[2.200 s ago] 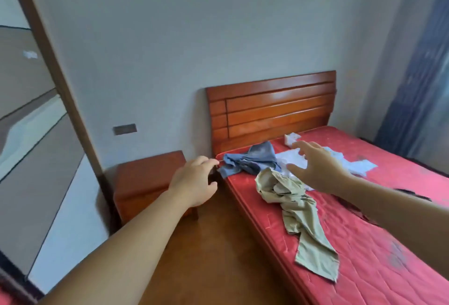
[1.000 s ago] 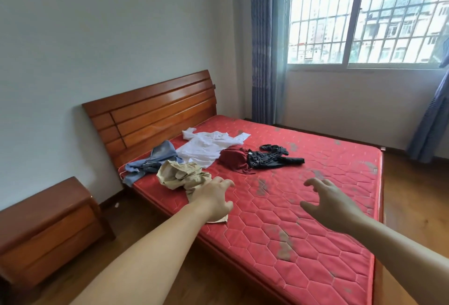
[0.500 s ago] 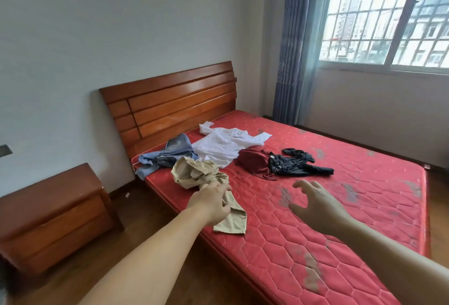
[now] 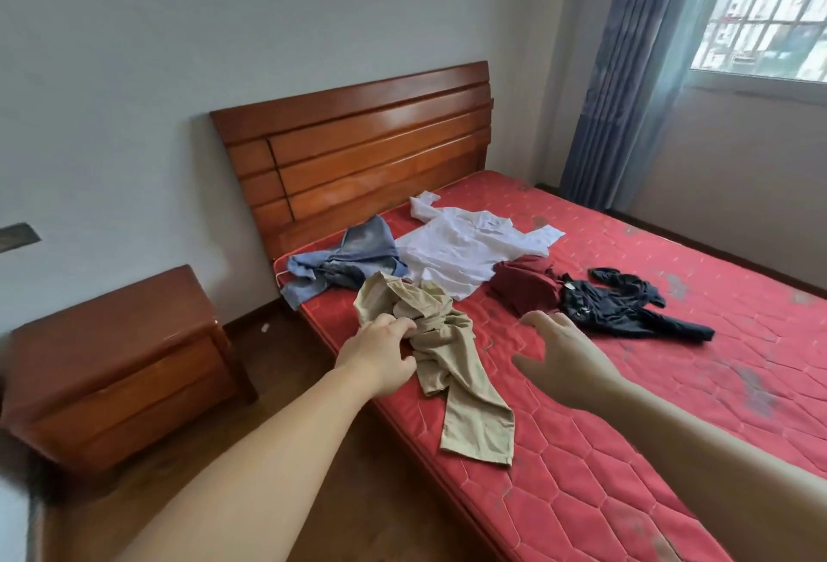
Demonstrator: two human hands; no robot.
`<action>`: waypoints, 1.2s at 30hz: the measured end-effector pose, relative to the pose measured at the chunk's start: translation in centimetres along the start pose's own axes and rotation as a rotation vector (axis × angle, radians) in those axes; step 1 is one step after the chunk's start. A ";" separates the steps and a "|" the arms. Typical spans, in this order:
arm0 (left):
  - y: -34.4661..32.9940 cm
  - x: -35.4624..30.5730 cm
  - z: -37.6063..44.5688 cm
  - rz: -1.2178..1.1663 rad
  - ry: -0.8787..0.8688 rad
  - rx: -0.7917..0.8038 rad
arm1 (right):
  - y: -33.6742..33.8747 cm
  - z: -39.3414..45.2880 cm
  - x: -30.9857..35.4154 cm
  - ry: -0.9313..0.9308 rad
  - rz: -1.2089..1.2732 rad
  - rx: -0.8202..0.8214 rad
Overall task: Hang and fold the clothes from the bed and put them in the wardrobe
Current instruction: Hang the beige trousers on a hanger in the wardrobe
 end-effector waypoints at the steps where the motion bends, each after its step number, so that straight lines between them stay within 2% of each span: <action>1: 0.2 0.7 1.6 0.004 0.008 -0.001 | -0.4 2.1 0.2 0.006 0.002 0.010; 7: 1.9 4.7 13.1 0.023 0.081 0.000 | -2.2 16.5 0.9 0.050 0.086 0.045; 12: 3.0 7.6 21.7 0.019 0.128 0.010 | -3.9 26.6 1.4 0.057 0.107 0.135; 19: 1.2 12.9 30.2 -0.109 0.199 0.053 | -8.4 38.2 2.4 -0.080 0.227 0.216; 29: -7.1 23.8 44.6 -0.198 0.302 0.282 | -20.9 52.0 2.3 -0.218 0.081 0.429; 36: -16.1 31.5 52.1 -0.298 0.535 0.425 | -31.5 59.0 0.0 -0.408 0.075 0.526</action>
Point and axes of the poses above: each hand's wrist, its own z-axis towards the middle knuckle, its own y-axis out of the back of the hand, x = y × z, the point moved 2 cm from there along z, towards the middle knuckle, and after that the axes turned 2 degrees about x, right-handed, at the moved point
